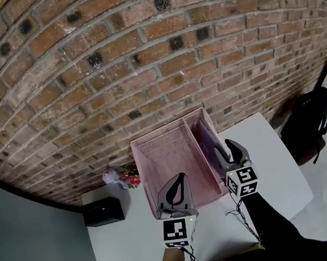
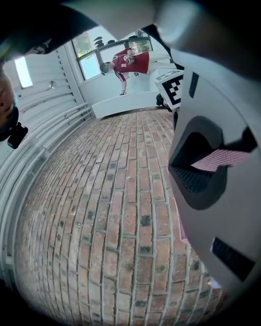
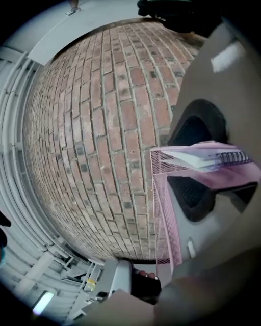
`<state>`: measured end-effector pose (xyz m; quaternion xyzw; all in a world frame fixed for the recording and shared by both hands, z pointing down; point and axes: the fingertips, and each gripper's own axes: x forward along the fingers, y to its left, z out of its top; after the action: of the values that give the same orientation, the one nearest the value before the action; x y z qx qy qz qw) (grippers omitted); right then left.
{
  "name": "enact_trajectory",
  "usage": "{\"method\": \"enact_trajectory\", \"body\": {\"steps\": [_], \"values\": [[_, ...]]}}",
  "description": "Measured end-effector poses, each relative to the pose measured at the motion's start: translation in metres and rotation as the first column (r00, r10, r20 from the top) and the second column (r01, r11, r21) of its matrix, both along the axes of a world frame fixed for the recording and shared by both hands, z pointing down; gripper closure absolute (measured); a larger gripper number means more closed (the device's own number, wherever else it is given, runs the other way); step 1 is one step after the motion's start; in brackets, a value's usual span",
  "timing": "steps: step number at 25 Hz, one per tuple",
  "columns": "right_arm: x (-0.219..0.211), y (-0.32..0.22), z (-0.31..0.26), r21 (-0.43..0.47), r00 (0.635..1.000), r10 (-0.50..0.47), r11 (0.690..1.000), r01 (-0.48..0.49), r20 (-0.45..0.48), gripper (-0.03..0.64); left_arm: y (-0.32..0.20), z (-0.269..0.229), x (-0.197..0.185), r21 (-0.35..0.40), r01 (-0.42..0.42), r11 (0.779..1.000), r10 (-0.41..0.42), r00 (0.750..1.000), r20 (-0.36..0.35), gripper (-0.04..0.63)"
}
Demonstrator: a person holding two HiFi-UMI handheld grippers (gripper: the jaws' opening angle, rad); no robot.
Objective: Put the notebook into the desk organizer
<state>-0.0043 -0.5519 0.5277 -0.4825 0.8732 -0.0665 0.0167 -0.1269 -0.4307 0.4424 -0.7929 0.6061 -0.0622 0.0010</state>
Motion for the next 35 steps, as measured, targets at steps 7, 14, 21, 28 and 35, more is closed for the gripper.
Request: {"method": "enact_trajectory", "body": {"steps": [7, 14, 21, 28, 35], "values": [[-0.001, 0.024, -0.013, 0.023, 1.0, -0.006, 1.0, 0.006, -0.017, 0.44, 0.012, -0.01, 0.005, 0.018, -0.019, 1.0, 0.02, 1.0, -0.018, 0.588], [0.004, 0.052, -0.029, 0.038, 0.999, 0.025, 0.999, -0.024, -0.027, 0.44, 0.037, -0.03, 0.001, 0.041, -0.031, 0.999, 0.032, 0.999, -0.015, 0.588], [0.007, 0.093, -0.049, 0.057, 0.998, 0.05, 0.997, -0.049, -0.025, 0.44, 0.073, -0.04, -0.004, 0.06, -0.041, 0.997, 0.042, 0.999, -0.017, 0.588], [0.011, 0.143, -0.07, 0.082, 0.995, 0.076, 0.994, -0.07, -0.072, 0.44, 0.118, -0.049, -0.01, 0.062, -0.06, 0.996, 0.061, 0.998, -0.02, 0.588], [0.013, 0.204, -0.085, 0.112, 0.982, 0.086, 0.991, -0.067, -0.169, 0.44, 0.157, -0.06, -0.011, 0.084, -0.093, 0.992, 0.095, 0.995, -0.016, 0.586]]}}
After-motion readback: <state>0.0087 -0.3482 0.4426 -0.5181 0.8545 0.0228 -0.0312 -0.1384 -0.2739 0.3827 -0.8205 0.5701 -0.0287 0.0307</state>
